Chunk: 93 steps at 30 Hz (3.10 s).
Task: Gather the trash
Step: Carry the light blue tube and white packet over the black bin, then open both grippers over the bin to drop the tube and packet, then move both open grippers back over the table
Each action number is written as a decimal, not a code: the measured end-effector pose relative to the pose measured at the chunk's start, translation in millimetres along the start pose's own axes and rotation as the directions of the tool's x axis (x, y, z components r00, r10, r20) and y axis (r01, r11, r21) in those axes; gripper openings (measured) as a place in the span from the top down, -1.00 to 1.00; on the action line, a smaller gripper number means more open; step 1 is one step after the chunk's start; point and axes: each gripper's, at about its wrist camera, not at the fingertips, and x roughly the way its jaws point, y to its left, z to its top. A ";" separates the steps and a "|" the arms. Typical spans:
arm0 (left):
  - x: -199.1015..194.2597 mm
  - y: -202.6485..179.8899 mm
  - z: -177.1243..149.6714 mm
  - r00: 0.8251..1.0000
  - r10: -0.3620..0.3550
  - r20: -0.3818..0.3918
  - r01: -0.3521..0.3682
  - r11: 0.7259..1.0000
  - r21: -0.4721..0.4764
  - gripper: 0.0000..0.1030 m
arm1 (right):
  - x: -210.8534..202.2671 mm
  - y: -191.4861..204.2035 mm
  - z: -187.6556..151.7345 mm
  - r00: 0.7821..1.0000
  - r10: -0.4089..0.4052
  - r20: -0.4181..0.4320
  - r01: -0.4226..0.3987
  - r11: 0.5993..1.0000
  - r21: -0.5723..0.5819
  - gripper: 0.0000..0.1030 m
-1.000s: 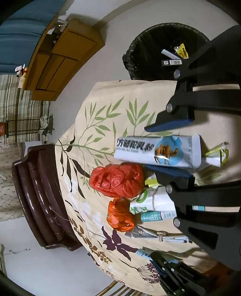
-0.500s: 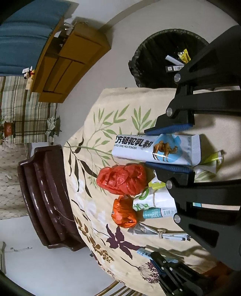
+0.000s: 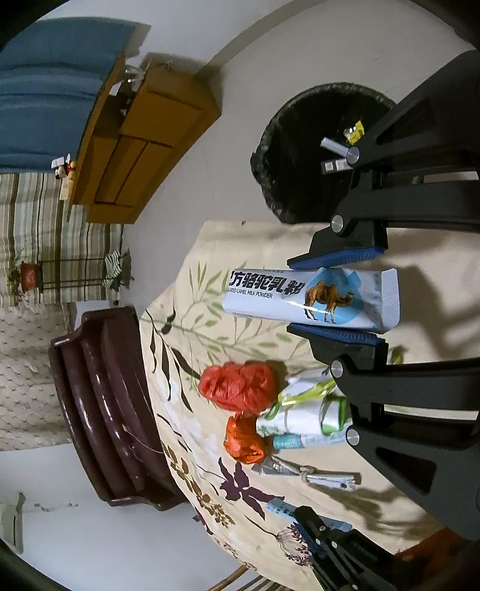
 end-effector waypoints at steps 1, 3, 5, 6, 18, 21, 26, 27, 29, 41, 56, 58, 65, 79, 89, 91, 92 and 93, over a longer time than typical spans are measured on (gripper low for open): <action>-1.7 -5.6 0.0 1.000 -0.006 0.003 0.006 1.000 0.005 0.73 | -2.3 -4.0 -1.2 1.000 -0.004 0.003 0.004 1.000 0.004 0.45; -4.1 -15.3 0.1 1.000 -0.016 0.007 0.016 1.000 0.015 0.73 | -6.0 -11.8 -3.7 1.000 -0.012 0.008 0.012 1.000 0.013 0.45; -6.2 -25.2 0.8 1.000 -0.026 0.012 0.025 0.999 0.026 0.73 | -9.9 -20.9 -6.1 1.000 -0.021 0.013 0.020 0.999 0.025 0.45; -7.4 -31.8 1.3 0.999 -0.032 0.016 0.032 0.999 0.035 0.73 | -11.7 -26.0 -7.1 1.000 -0.025 0.015 0.025 0.999 0.032 0.45; -8.8 -111.4 8.7 0.993 -0.115 0.033 0.109 0.985 0.135 0.73 | -25.2 -86.7 -20.4 0.996 -0.085 0.026 0.081 0.990 0.111 0.45; -6.7 -131.0 9.9 0.990 -0.134 0.031 0.128 0.978 0.165 0.73 | -26.0 -100.2 -22.5 0.995 -0.099 0.026 0.094 0.987 0.130 0.45; -0.7 -158.7 11.5 0.987 -0.156 0.026 0.148 0.969 0.200 0.73 | -25.5 -123.9 -25.3 0.992 -0.122 0.025 0.116 0.980 0.164 0.45; 1.3 -164.7 11.9 0.987 -0.160 0.025 0.152 0.966 0.209 0.73 | -25.3 -127.6 -25.8 0.992 -0.126 0.024 0.120 0.978 0.169 0.45; 5.8 -175.5 12.5 0.986 -0.165 0.022 0.156 0.962 0.224 0.73 | -24.6 -135.6 -27.7 0.991 -0.133 0.022 0.127 0.976 0.177 0.45; 31.6 -217.4 15.1 0.986 -0.168 -0.009 0.164 0.950 0.267 0.73 | -11.2 -169.5 -34.6 0.986 -0.166 -0.004 0.162 0.961 0.225 0.45; 56.4 -250.1 22.9 0.986 -0.163 -0.032 0.165 0.938 0.303 0.73 | 7.7 -190.4 -30.3 0.985 -0.172 -0.014 0.170 0.952 0.254 0.45; 58.8 -253.0 23.6 0.986 -0.161 -0.033 0.163 0.937 0.308 0.73 | 11.2 -192.9 -29.2 0.985 -0.173 -0.018 0.171 0.951 0.257 0.45; 66.2 -259.1 26.6 0.988 -0.153 -0.038 0.157 0.936 0.316 0.73 | 22.3 -199.2 -28.3 0.984 -0.175 -0.027 0.176 0.948 0.265 0.45; 68.1 -262.5 30.6 0.987 -0.157 -0.032 0.159 0.940 0.303 0.11 | 27.2 -204.5 -28.0 0.983 -0.184 -0.027 0.184 0.941 0.284 0.15; 54.0 -248.7 36.5 0.984 -0.176 -0.015 0.173 0.948 0.268 -0.24 | 24.3 -203.9 -29.3 0.982 -0.185 -0.026 0.185 0.942 0.279 0.11; 49.0 -242.3 36.7 0.984 -0.175 -0.011 0.172 0.949 0.264 -0.25 | 21.4 -201.0 -29.9 0.983 -0.182 -0.024 0.181 0.944 0.274 0.11; 46.7 -239.0 36.8 0.985 -0.174 -0.009 0.170 0.950 0.261 -0.25 | 19.9 -198.3 -30.2 0.983 -0.180 -0.024 0.180 0.946 0.272 0.10; 43.8 -234.4 36.4 0.985 -0.171 -0.007 0.167 0.952 0.256 -0.26 | 18.6 -195.3 -29.9 0.984 -0.177 -0.022 0.176 0.947 0.269 0.10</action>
